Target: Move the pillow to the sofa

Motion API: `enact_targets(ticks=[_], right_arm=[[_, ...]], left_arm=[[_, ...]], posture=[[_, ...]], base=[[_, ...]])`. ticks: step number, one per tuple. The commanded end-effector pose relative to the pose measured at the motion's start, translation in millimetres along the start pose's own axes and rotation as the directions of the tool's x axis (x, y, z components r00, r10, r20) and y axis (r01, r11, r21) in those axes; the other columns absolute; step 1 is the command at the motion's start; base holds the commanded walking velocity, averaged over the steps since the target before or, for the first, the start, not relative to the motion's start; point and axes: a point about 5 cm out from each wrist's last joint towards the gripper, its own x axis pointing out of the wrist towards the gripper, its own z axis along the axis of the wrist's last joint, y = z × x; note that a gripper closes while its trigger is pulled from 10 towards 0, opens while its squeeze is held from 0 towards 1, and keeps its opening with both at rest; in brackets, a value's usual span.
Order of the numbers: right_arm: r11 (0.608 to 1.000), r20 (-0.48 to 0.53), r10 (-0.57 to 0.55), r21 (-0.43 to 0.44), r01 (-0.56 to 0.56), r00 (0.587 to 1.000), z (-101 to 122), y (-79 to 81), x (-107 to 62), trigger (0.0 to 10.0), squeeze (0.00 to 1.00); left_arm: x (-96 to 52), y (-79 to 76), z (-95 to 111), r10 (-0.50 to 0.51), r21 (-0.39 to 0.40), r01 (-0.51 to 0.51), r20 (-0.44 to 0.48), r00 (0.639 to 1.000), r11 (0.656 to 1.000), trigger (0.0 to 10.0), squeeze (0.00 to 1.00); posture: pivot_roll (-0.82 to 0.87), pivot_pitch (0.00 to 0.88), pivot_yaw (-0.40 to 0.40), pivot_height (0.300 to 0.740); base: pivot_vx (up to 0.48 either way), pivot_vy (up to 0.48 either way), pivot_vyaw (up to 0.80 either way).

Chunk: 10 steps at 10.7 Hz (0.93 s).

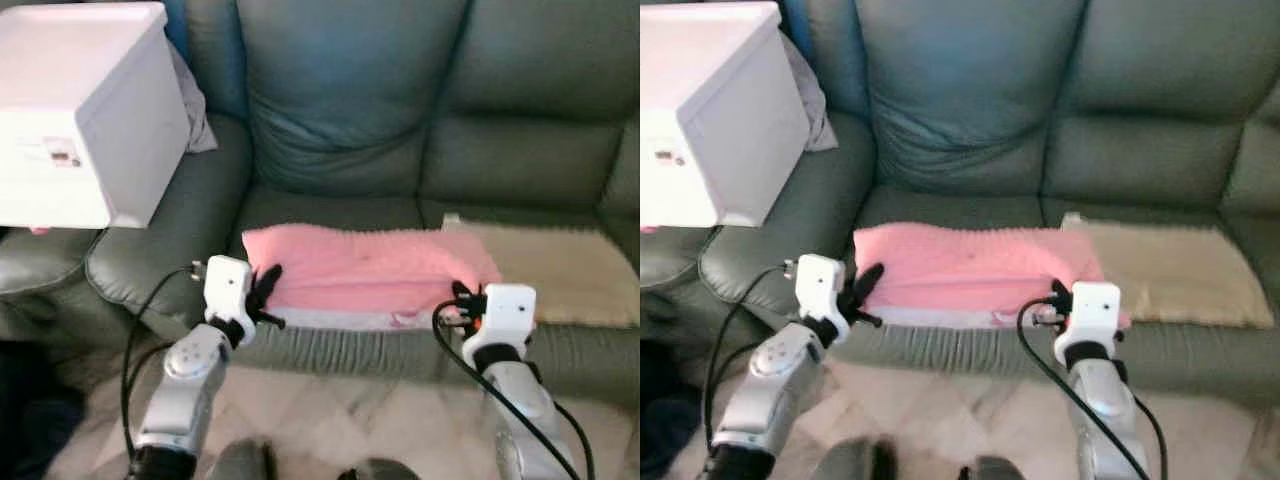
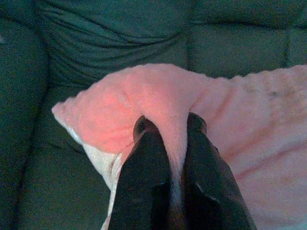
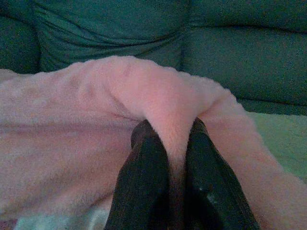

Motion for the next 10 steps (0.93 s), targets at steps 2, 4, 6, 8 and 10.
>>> enact_targets(ticks=[2, 4, 6, 8, 10], right_arm=[[1.0, 0.018, 0.003, -0.008, -0.003, 1.0, 4.0, 0.9, 0.2, 10.0, 0.0], [1.0, 0.014, 0.008, -0.008, -0.008, 1.0, 3.6, 1.1, 0.8, 10.0, 0.0], [1.0, 0.008, 0.011, -0.008, -0.011, 1.0, 2.6, 1.7, 1.4, 10.0, 0.0], [1.0, -0.001, 0.019, -0.007, -0.019, 1.0, 0.3, 3.6, 1.0, 10.0, 0.0], [1.0, -0.001, 0.022, -0.008, -0.022, 1.0, 0.4, 3.5, 2.4, 10.0, 0.0]], left_arm=[[-0.8, 3.1, 3.5, 0.005, 0.007, -0.005, 0.008, 1.0, 1.0, 10.0, 0.0], [-0.1, 3.0, 3.3, 0.009, 0.005, -0.009, 0.006, 1.0, 1.0, 10.0, 0.0], [1.0, 3.8, 4.3, 0.021, 0.011, -0.022, 0.013, 1.0, 1.0, 10.0, 0.0], [1.6, 5.5, 2.9, 0.035, 0.016, -0.035, 0.0, 0.999, 0.999, 10.0, 0.0], [2.8, 6.6, 3.5, 0.036, 0.017, -0.036, 0.002, 0.999, 0.999, 10.0, 0.0]], posture=[[-0.08, 0.124, -0.042, 0.74], [-0.07, 0.124, -0.044, 0.74], [-0.07, 0.124, -0.044, 0.74], [-0.07, 0.124, -0.045, 0.74], [-0.07, 0.123, -0.045, 0.74]], base=[[0.388, 0.0, 0.0], [0.375, 0.0, 0.0], [0.127, 0.0, 0.0], [0.0, 0.0, 0.0], [0.0, 0.178, 0.0]])
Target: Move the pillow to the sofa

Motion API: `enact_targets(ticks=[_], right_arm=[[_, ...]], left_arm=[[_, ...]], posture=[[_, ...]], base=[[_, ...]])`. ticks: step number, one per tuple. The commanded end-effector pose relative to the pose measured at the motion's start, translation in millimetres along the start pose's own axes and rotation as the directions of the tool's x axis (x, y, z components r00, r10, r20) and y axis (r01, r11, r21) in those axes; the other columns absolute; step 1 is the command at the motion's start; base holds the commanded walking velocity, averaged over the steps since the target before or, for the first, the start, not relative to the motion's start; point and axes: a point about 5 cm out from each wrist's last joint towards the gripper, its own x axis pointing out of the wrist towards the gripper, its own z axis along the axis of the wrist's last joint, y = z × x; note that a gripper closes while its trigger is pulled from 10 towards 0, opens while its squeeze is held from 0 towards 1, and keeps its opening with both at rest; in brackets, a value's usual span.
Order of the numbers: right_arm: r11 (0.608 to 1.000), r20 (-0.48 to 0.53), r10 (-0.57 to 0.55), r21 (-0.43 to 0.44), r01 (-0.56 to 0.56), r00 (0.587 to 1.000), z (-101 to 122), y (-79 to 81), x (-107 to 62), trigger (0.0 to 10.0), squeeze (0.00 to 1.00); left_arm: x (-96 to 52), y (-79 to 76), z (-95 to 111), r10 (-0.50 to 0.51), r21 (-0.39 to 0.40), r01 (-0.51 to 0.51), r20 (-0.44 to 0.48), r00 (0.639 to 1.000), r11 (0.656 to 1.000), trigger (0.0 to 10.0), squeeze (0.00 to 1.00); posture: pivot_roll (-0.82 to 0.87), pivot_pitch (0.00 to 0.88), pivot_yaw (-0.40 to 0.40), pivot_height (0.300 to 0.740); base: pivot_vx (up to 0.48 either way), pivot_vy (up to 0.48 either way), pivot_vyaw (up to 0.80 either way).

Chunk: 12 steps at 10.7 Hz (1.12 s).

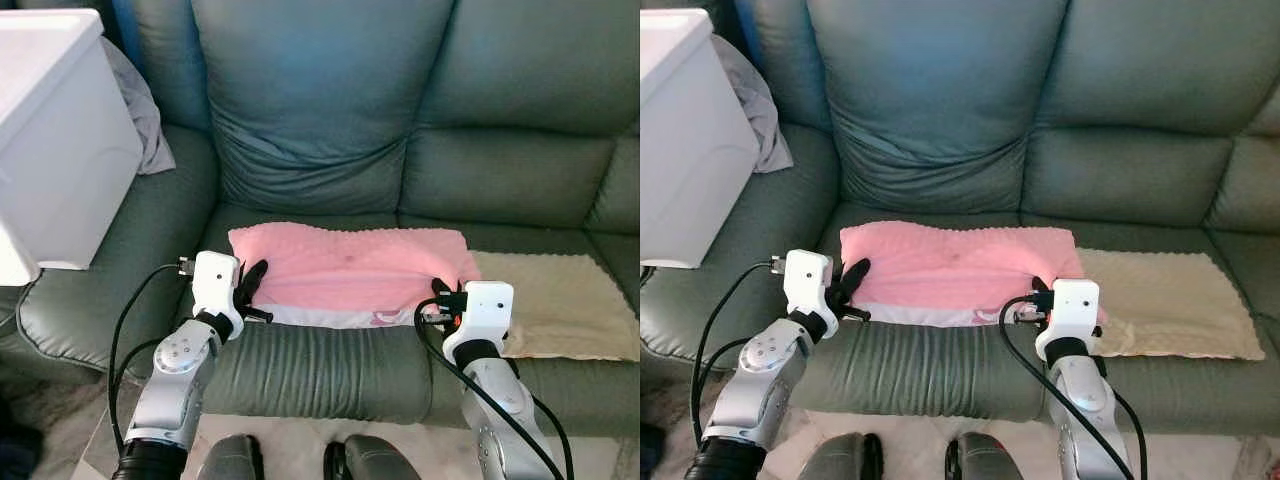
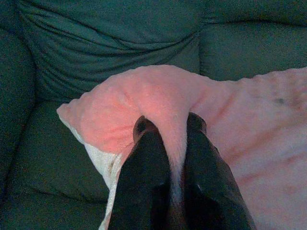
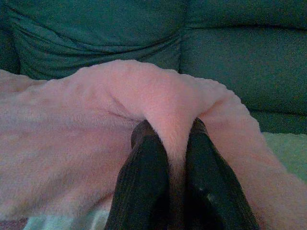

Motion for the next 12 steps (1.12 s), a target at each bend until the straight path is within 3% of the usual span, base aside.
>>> enact_targets(ticks=[1, 2, 6, 10, 12], right_arm=[[1.0, 0.003, -0.011, -0.006, 0.011, 1.0, 1, -3.5, 0.8, 10.0, 0.0], [1.0, 0.004, -0.011, -0.008, 0.011, 1.0, 1, -3.5, 1.1, 10.0, 0.0], [1.0, 0.003, -0.003, -0.002, 0.003, 1.0, 1, -2.4, 1.3, 10.0, 0.0], [1.0, -0.018, -0.019, -0.011, 0.018, 1.0, -2, -7.2, -4.4, 10.0, 0.0], [0.999, -0.032, -0.037, -0.003, 0.037, 0.999, 1, -14.2, 0.6, 10.0, 0.0]], left_arm=[[0.3, 2.4, -1, 0.004, 0.01, -0.003, -0.017, 1.0, 1.0, 10.0, 0.0], [0.3, 1.7, -1, 0.005, 0.009, -0.005, -0.023, 1.0, 1.0, 10.0, 0.0], [-0.2, -2.4, -4, -0.013, 0.032, 0.013, -0.018, 1.0, 0.999, 10.0, 0.0], [-7.8, -3.7, -7, 0.009, 0.046, -0.008, -0.018, 1.0, 0.999, 10.0, 0.0], [-4.7, -3.0, -3, -0.007, 0.087, 0.008, -0.011, 1.0, 0.996, 10.0, 0.0]], posture=[[-0.07, 0.122, -0.045, 0.74], [-0.07, 0.122, -0.045, 0.74], [-0.07, 0.123, -0.046, 0.74], [-0.07, 0.209, -0.042, 0.74], [-0.07, 0.249, -0.033, 0.74]], base=[[0.0, 0.48, 0.0], [0.0, 0.48, 0.0], [0.0, 0.0, 0.0], [0.0, 0.0, 0.0], [0.0, 0.0, 0.0]])
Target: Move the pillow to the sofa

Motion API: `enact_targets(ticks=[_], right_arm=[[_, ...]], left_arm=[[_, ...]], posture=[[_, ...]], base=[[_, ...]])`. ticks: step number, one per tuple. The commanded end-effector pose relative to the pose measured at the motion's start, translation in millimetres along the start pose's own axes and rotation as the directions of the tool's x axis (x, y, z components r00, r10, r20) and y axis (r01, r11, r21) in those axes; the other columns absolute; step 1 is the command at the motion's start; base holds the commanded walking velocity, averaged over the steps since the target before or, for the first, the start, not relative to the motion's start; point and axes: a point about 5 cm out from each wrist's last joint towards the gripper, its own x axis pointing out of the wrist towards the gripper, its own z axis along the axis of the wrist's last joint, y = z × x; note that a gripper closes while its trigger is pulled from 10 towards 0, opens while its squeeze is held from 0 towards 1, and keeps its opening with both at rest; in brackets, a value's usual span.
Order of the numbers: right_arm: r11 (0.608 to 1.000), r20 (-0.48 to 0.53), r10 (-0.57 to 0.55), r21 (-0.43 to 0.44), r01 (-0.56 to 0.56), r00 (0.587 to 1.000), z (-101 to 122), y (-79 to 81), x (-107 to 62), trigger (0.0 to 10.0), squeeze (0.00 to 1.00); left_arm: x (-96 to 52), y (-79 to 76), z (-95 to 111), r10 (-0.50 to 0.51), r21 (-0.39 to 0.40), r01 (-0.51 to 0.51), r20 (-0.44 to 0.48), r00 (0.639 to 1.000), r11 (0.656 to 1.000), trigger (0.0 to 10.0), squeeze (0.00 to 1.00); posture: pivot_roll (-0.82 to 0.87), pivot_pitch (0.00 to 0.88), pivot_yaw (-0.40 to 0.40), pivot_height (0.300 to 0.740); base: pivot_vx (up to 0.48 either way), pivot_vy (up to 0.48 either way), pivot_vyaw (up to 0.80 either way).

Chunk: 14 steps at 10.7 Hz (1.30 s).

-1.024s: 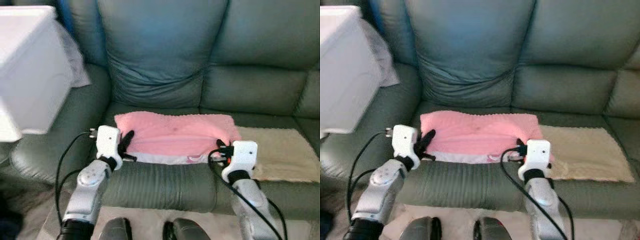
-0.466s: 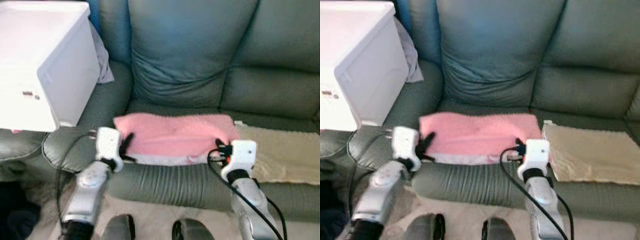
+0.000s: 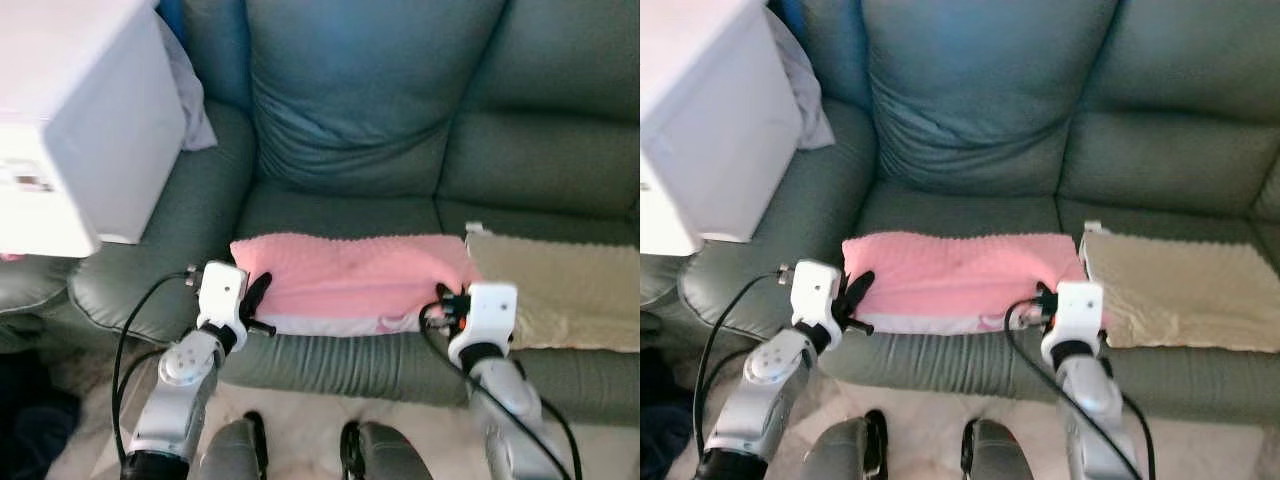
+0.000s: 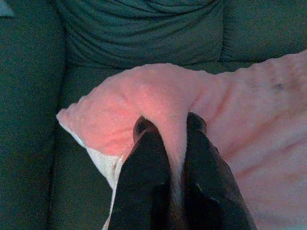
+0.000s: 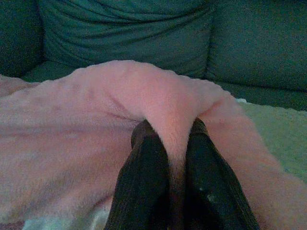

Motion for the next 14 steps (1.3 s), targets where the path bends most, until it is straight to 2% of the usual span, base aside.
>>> enact_targets(ticks=[1, 2, 4, 8, 14], right_arm=[[1.0, -0.012, -0.015, 0.007, 0.015, 1.0, 0, -5.6, 0.8, 10.0, 0.0], [1.0, -0.02, -0.007, 0.005, 0.007, 1.0, 0, -5.1, 4.2, 10.0, 0.0], [1.0, -0.004, -0.001, 0.012, 0.001, 1.0, 5, -6.1, 7.8, 10.0, 0.0], [0.999, -0.005, 0.02, 0.04, -0.02, 1.0, 3, 0.8, 8.2, 10.0, 0.0], [1.0, 0.005, 0.011, 0.029, -0.011, 1.0, 4, -4.1, 8.5, 10.0, 0.0]], left_arm=[[1.1, 9.3, 4, 0.03, 0.044, -0.03, 0.01, 0.999, 0.999, 10.0, 0.0], [5.2, 16.8, 8, 0.038, 0.062, -0.038, 0.014, 0.999, 0.997, 10.0, 0.0], [9.5, 23.7, 15, 0.051, 0.071, -0.053, 0.029, 0.998, 0.996, 10.0, 0.0], [3.4, 12.7, 6, 0.058, 0.077, -0.059, 0.024, 0.998, 0.995, 10.0, 0.0], [4.4, 6.9, 10, 0.054, 0.085, -0.059, 0.061, 0.997, 0.995, 10.0, 0.0]], posture=[[-0.07, 0.265, -0.03, 0.74], [-0.06, 0.281, -0.024, 0.74], [-0.06, 0.287, -0.021, 0.71], [-0.05, 0.293, -0.024, 0.635], [-0.05, 0.286, -0.026, 0.635]], base=[[0.0, 0.0, 0.0], [0.0, 0.0, 0.0], [0.0, 0.0, 0.0], [0.0, 0.0, 0.0], [0.0, 0.0, 0.0]])
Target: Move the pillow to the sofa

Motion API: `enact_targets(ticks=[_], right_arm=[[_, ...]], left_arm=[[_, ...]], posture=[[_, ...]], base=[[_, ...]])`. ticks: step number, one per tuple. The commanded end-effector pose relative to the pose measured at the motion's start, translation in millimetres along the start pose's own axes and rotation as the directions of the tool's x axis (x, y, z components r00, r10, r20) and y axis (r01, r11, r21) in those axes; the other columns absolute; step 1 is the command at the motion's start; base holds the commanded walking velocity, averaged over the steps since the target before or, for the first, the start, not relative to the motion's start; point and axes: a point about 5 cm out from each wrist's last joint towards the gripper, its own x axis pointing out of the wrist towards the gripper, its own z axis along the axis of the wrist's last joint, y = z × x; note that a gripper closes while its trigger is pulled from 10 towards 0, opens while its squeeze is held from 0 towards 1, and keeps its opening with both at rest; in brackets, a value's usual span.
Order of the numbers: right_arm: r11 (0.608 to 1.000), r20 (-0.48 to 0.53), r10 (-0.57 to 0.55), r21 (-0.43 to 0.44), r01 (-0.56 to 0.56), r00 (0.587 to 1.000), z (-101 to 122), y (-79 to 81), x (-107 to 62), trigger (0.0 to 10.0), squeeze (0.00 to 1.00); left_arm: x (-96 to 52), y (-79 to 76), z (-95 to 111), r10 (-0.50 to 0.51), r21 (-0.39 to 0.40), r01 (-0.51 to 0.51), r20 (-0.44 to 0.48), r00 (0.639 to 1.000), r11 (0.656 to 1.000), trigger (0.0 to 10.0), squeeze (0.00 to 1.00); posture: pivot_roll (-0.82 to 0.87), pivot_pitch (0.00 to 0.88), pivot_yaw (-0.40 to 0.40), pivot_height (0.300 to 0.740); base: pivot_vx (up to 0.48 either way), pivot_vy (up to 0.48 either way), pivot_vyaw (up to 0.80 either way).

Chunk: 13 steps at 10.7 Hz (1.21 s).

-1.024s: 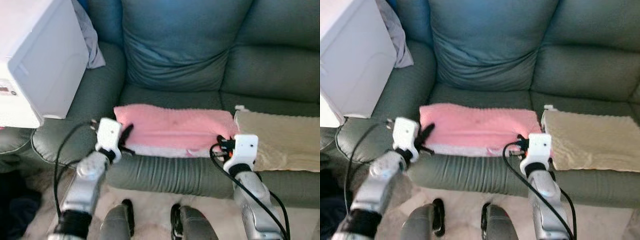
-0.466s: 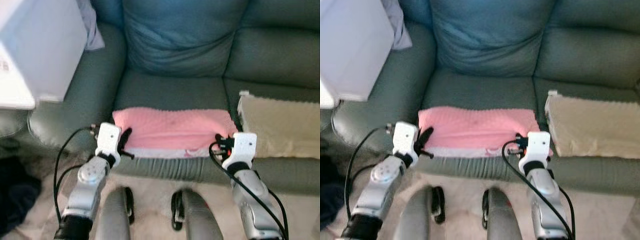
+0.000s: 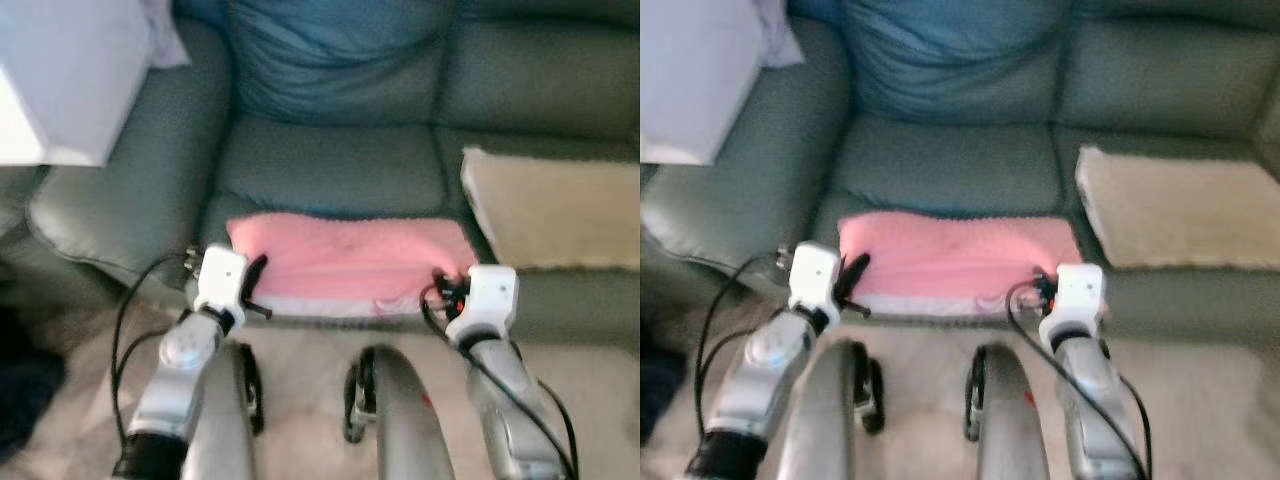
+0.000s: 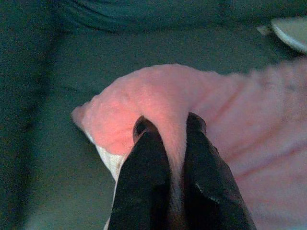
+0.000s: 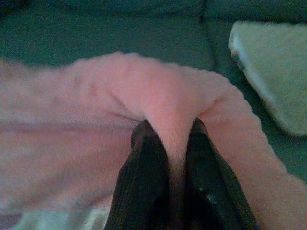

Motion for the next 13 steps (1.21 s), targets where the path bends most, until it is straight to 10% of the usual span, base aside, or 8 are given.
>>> enact_targets(ticks=[1, 13], right_arm=[[1.0, 0.012, 0.003, 0.001, -0.003, 1.0, 3.0, -0.3, 2.2, 10.0, 0.0], [1.0, 0.023, 0.0, -0.003, 0.0, 1.0, 5.1, -3.0, 3.0, 10.0, 0.0]], left_arm=[[-7.8, 4.8, -9.6, 0.036, -0.008, -0.037, -0.03, 0.999, 0.999, 10.0, 0.0], [-2.1, -4.0, -7.9, 0.02, -0.028, -0.021, -0.019, 1.0, 0.999, 10.0, 0.0]], posture=[[-0.05, 0.286, -0.026, 0.635], [-0.06, 0.29, -0.021, 0.635]], base=[[0.0, 0.0, 0.0], [0.282, 0.0, 0.0]])
